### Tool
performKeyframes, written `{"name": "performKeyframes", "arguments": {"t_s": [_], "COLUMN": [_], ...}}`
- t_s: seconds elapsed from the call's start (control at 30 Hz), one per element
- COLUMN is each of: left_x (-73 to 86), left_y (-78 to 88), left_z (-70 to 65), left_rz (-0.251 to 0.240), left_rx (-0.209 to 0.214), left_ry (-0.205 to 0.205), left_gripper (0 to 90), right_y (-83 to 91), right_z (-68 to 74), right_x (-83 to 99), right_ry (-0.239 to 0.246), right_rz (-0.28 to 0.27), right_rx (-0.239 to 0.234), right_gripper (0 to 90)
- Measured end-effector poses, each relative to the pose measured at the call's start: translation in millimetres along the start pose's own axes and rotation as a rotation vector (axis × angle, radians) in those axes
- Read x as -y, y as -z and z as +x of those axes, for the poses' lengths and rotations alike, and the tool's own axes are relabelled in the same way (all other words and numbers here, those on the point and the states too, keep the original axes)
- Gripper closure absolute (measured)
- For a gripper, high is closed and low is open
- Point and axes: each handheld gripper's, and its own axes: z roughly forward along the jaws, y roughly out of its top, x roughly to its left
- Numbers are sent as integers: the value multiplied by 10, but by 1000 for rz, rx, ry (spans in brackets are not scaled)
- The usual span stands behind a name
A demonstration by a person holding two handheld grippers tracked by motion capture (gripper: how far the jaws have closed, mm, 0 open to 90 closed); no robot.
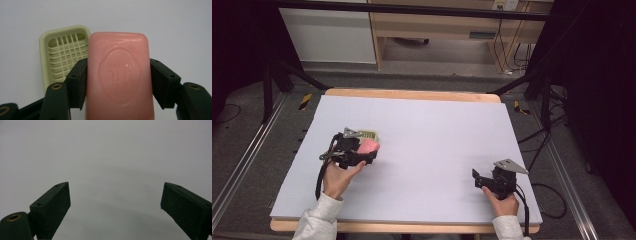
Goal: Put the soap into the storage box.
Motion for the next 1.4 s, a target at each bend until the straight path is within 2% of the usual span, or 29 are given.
{"name": "performKeyframes", "arguments": {"t_s": [0.77, 1.27, 1.4], "left_x": [-124, -195, -201], "left_y": [4, -165, -225], "left_z": [258, 390, 410], "left_rz": [-16, 5, 18], "left_rx": [-34, -70, -91], "left_ry": [50, 85, 79], "left_gripper": [372, 372, 372], "right_y": [-10, -15, -16], "right_z": [0, 7, 7], "right_x": [-2, -3, -4], "right_ry": [2, 6, 5], "right_rz": [2, 3, 2], "right_rx": [3, 3, 1], "right_gripper": [93, 93, 93]}}
